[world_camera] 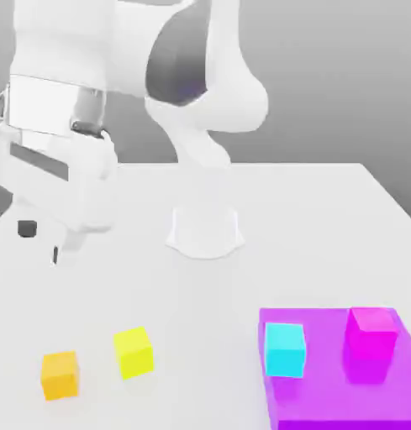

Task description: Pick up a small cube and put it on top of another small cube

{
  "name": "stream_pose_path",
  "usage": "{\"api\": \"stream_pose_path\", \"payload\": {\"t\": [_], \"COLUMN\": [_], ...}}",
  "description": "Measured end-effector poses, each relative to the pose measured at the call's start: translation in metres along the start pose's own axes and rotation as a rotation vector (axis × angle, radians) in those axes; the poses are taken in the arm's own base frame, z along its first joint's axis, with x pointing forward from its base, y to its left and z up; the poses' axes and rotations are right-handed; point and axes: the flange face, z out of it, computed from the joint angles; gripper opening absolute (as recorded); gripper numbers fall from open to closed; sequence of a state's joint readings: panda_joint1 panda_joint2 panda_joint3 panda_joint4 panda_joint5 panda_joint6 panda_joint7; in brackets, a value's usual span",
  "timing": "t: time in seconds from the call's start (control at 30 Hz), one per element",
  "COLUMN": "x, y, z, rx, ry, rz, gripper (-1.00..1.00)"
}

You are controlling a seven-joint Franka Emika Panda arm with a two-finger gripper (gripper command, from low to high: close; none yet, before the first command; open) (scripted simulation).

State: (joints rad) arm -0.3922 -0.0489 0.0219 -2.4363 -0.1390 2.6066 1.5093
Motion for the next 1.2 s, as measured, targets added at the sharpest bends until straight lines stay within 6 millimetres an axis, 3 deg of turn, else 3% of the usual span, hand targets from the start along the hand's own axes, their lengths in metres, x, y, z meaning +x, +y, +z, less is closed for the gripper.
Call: {"api": "stream_pose_path", "payload": {"t": [0.07,0.23,0.4,0.43,0.63,0.7,0.83,0.87,0.97,1.03,1.07,1.2], "x": [0.017,0.029,0.027,0.026,0.025,0.027,0.029,0.015,-0.05,-0.104,-0.139,-0.238], "y": [0.014,0.056,0.078,0.082,0.083,0.08,0.071,0.064,0.047,0.042,0.043,0.066], "z": [0.038,0.123,0.189,0.201,0.207,0.196,0.152,0.14,0.104,0.079,0.064,0.012], "rx": [-0.056,-0.188,-0.224,-0.224,-0.223,-0.223,-0.223,-0.22,-0.208,-0.2,-0.194,-0.18], "ry": [-0.012,-0.058,-0.071,-0.07,-0.07,-0.071,-0.071,-0.077,-0.101,-0.118,-0.127,-0.154], "rz": [0.099,0.304,0.368,0.368,0.368,0.369,0.362,0.321,0.145,0.003,-0.086,-0.366], "gripper": [0.0,0.0,0.0,-1.0,-1.0,-1.0,-1.0,-1.0,-1.0,-1.0,-1.0,-1.0]}}
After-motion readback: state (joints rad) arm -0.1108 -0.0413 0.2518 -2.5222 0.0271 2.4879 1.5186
